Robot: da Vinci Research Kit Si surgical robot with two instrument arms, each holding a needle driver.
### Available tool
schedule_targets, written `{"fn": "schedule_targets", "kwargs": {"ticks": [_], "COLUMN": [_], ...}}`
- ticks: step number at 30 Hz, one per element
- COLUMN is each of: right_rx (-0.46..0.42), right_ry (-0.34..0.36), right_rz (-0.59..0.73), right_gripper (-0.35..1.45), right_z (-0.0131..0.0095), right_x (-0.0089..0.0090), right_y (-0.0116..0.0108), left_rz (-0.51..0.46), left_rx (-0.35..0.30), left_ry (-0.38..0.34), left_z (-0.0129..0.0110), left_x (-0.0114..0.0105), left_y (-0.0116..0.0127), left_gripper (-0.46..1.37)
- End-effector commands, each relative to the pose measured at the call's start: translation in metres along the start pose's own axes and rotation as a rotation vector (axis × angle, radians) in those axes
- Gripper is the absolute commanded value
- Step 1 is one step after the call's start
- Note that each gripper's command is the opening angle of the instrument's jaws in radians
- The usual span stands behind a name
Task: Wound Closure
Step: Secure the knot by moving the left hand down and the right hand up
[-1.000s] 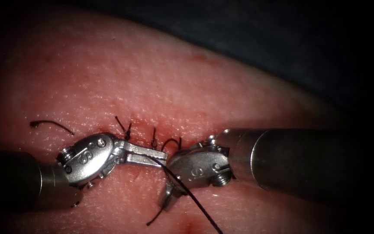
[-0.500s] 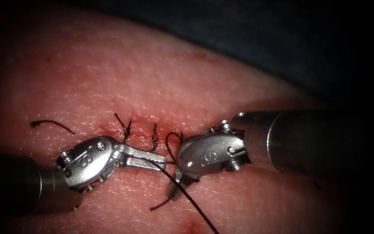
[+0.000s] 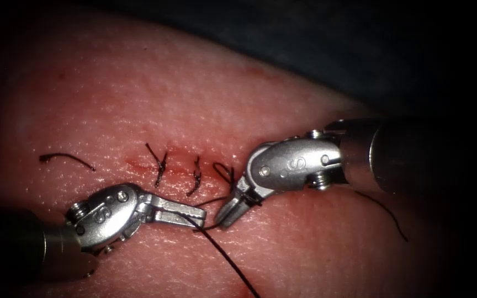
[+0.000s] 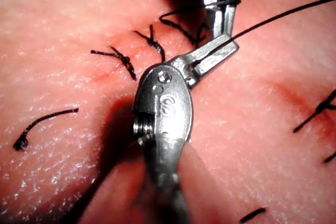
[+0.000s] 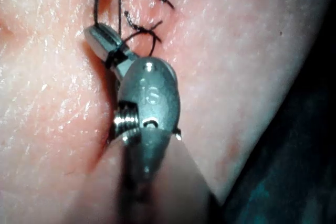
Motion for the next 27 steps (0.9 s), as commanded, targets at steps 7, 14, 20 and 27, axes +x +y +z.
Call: {"fn": "schedule_targets", "kwargs": {"ticks": [7, 14, 20, 27], "right_rx": [-0.055, -0.133, -0.193, -0.261], "right_ry": [0.066, 0.097, 0.113, 0.085], "right_rz": [0.114, 0.284, 0.379, 0.466], "right_gripper": [-0.35, -0.35, -0.35, -0.35], "right_z": [-0.0015, -0.0028, -0.0039, -0.0045], "right_x": [-0.0017, -0.0024, -0.0031, -0.004], "right_y": [0.0005, 0.0017, 0.0027, 0.0032], "left_rz": [0.0, 0.012, 0.014, 0.017], "left_rx": [-0.004, -0.008, -0.013, -0.024], "left_ry": [-0.001, -0.013, -0.007, -0.011], "left_z": [0.0004, 0.0008, 0.0014, 0.0013], "left_x": [-0.0003, -0.0002, 0.0005, 0.0003], "left_y": [0.0005, 0.0018, 0.0028, 0.0047], "left_gripper": [-0.35, -0.35, -0.35, -0.35]}}
